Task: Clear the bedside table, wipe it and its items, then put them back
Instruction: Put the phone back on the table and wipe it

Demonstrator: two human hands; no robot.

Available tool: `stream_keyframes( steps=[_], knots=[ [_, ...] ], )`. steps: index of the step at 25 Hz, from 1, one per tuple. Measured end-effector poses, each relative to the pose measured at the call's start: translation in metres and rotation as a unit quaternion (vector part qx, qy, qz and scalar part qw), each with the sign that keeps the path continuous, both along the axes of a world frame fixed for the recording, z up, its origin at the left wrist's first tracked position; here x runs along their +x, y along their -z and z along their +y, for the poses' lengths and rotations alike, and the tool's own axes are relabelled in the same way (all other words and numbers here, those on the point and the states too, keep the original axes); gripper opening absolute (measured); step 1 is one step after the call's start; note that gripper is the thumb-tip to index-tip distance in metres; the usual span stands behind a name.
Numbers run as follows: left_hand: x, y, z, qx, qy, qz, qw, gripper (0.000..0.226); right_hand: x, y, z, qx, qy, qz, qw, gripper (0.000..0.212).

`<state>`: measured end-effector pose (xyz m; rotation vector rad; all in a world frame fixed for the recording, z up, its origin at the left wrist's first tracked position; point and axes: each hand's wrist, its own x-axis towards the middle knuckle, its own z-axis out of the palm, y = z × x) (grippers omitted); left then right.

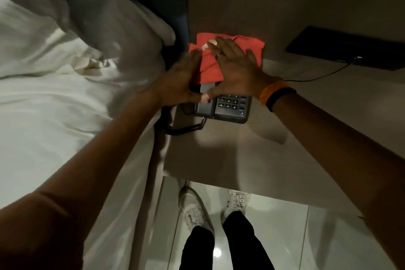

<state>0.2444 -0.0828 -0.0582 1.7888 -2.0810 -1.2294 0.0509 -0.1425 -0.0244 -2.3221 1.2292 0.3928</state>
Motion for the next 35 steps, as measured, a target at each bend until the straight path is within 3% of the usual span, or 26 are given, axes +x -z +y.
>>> stream_keyframes(
  steps=[1, 3, 6, 8, 10, 13, 17, 21, 25, 28, 30, 31, 33, 35],
  knots=[
    [-0.001, 0.008, 0.005, 0.010, 0.044, -0.058, 0.997, 0.145, -0.003, 0.007, 0.001, -0.008, -0.030, 0.025, 0.999, 0.143],
    [-0.009, 0.019, 0.017, -0.016, 0.075, -0.149, 0.986, 0.162, -0.005, 0.017, 0.008, -0.039, -0.053, 0.044, 0.997, 0.158],
    [-0.027, 0.013, 0.027, -0.069, 0.036, -0.214, 0.974, 0.159, -0.001, 0.019, 0.019, -0.088, -0.039, 0.051, 0.994, 0.161],
    [-0.030, 0.011, 0.036, -0.109, 0.008, -0.214, 0.971, 0.149, 0.000, 0.020, 0.029, -0.115, -0.022, 0.040, 0.992, 0.157],
    [-0.031, 0.013, 0.053, -0.166, -0.028, -0.194, 0.966, 0.132, -0.003, 0.020, 0.044, -0.127, 0.002, 0.005, 0.992, 0.144],
    [-0.040, 0.021, 0.078, -0.231, -0.081, -0.148, 0.958, 0.095, -0.007, 0.021, 0.076, -0.154, 0.025, -0.032, 0.987, 0.108],
    [-0.053, 0.025, 0.112, -0.312, -0.106, -0.181, 0.927, 0.048, -0.006, 0.034, 0.123, -0.206, 0.015, -0.033, 0.978, 0.074],
    [-0.053, 0.017, 0.123, -0.306, -0.070, -0.181, 0.932, 0.041, 0.000, 0.031, 0.138, -0.214, 0.018, -0.049, 0.975, 0.050],
    [-0.057, -0.015, 0.128, -0.234, -0.072, -0.135, 0.960, 0.045, -0.014, -0.007, 0.118, -0.078, 0.003, -0.035, 0.996, 0.032],
    [-0.070, -0.041, 0.093, -0.276, -0.090, -0.083, 0.953, 0.051, -0.033, -0.034, 0.084, -0.107, 0.103, -0.136, 0.979, 0.023],
    [-0.073, -0.045, 0.050, -0.257, -0.111, -0.101, 0.955, 0.082, -0.041, -0.029, 0.050, -0.191, 0.142, -0.150, 0.960, 0.046],
    [-0.071, -0.044, 0.031, -0.212, -0.095, -0.123, 0.965, 0.104, -0.043, -0.020, 0.033, -0.172, 0.135, -0.129, 0.967, 0.072],
    [-0.065, -0.032, 0.009, -0.100, -0.018, -0.184, 0.978, 0.137, -0.042, 0.001, 0.011, -0.041, 0.078, -0.022, 0.996, 0.128],
    [-0.063, -0.018, 0.008, -0.055, 0.075, -0.247, 0.964, 0.150, -0.039, 0.021, 0.013, -0.010, 0.036, 0.058, 0.998, 0.155]
  ],
)
